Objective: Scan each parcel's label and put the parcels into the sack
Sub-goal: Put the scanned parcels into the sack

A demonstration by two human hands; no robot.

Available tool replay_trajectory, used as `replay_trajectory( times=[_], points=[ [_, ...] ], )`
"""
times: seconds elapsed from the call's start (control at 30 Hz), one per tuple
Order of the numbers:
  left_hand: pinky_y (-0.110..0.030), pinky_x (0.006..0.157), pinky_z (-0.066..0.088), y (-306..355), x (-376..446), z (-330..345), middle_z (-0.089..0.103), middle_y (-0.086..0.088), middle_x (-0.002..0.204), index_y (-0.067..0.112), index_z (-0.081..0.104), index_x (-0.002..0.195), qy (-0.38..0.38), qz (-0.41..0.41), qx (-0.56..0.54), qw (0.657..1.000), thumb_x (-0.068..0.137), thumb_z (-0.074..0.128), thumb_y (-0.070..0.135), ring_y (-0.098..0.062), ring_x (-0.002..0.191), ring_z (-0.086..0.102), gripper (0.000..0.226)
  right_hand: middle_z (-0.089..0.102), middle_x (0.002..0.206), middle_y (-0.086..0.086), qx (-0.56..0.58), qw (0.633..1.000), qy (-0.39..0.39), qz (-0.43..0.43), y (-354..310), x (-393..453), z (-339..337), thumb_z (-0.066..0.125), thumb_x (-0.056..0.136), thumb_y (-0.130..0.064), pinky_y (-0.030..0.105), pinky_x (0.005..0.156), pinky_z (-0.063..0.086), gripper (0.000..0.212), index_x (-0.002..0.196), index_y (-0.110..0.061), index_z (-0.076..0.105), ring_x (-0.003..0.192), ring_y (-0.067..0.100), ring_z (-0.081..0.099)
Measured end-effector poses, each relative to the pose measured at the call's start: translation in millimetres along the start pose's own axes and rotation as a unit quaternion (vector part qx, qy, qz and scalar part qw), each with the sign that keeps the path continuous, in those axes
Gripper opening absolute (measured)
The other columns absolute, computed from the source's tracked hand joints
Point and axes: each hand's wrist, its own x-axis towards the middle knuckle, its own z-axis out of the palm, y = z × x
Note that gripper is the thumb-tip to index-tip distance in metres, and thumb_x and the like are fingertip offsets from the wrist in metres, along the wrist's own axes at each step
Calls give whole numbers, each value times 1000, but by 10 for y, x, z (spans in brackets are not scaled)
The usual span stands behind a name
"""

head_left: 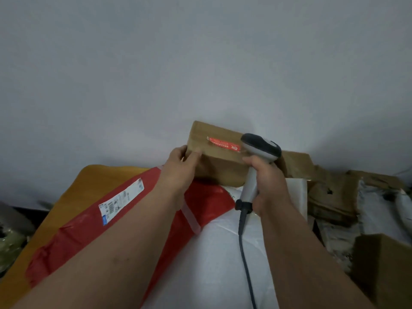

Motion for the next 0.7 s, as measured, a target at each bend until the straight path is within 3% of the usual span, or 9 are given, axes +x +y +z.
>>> replay_trajectory(
  times=[0.07, 0.13, 0.2, 0.27, 0.33, 0.4, 0.5, 0.6, 0.7],
  points=[
    [-51, 99, 52, -10, -98, -37, 68, -1, 109, 23, 62, 103, 61, 2, -68, 996, 78, 63, 64, -22, 106, 65, 48, 70, 102, 1, 46, 999, 5, -20, 30, -92, -94, 78, 73, -25, 39, 86, 53, 41, 113, -22, 68, 97, 19, 66],
    [-55, 94, 54, 6, -244, -117, 66, -7, 98, 15, 58, 93, 113, 3, -101, 989, 66, 58, 79, -28, 99, 66, 70, 72, 98, -4, 107, 994, 12, -32, 0, -225, -209, 74, 82, -21, 33, 78, 52, 32, 114, -23, 69, 90, 12, 68],
    [-55, 95, 53, 41, -397, -198, 68, -8, 104, 16, 63, 102, 118, -10, -127, 985, 62, 51, 88, -26, 100, 66, 83, 75, 111, -1, 166, 986, 2, -28, -65, -387, -329, 68, 90, -20, 34, 80, 56, 34, 124, -21, 67, 97, 13, 72],
    [-52, 102, 49, 106, -594, -269, 68, -2, 122, 24, 63, 122, 76, -37, -196, 977, 71, 48, 89, -21, 115, 63, 84, 74, 120, 7, 193, 981, -14, -25, -124, -579, -457, 65, 93, -25, 43, 81, 61, 38, 132, -21, 64, 107, 22, 72],
    [-50, 99, 52, 187, -853, -336, 67, -2, 129, 26, 62, 131, 18, -61, -255, 965, 77, 51, 82, -24, 119, 64, 79, 73, 122, 9, 182, 983, -16, -28, -163, -789, -563, 65, 94, -27, 55, 93, 56, 38, 132, -23, 64, 112, 28, 70],
    [-52, 86, 58, 273, -1147, -403, 73, -7, 119, 23, 71, 122, -45, -87, -282, 954, 78, 58, 66, -29, 110, 69, 64, 72, 124, 8, 166, 985, -5, -44, -177, -1000, -642, 66, 94, -25, 56, 103, 51, 38, 132, -23, 64, 115, 28, 68],
    [-55, 100, 47, 321, -1593, -526, 70, -9, 123, 18, 72, 121, -97, -107, -313, 939, 77, 65, 48, -30, 114, 63, 53, 73, 119, 4, 137, 989, 8, -57, -184, -1332, -733, 72, 90, -22, 50, 98, 55, 40, 130, -20, 65, 109, 26, 70],
    [-46, 90, 47, 323, -2026, -683, 63, -15, 132, 13, 57, 137, -118, -123, -337, 926, 79, 65, 32, -32, 114, 54, 62, 75, 114, 2, 125, 990, 4, -66, -156, -1641, -857, 76, 87, -23, 45, 94, 57, 43, 129, -23, 64, 103, 21, 72],
    [-44, 81, 42, 253, -2417, -904, 62, -25, 123, 13, 38, 148, -150, -119, -315, 930, 67, 78, 11, -31, 97, 52, 91, 75, 111, 0, 123, 990, -7, -65, -140, -1917, -983, 79, 85, -27, 46, 96, 55, 44, 127, -27, 63, 103, 21, 71]
  ],
)
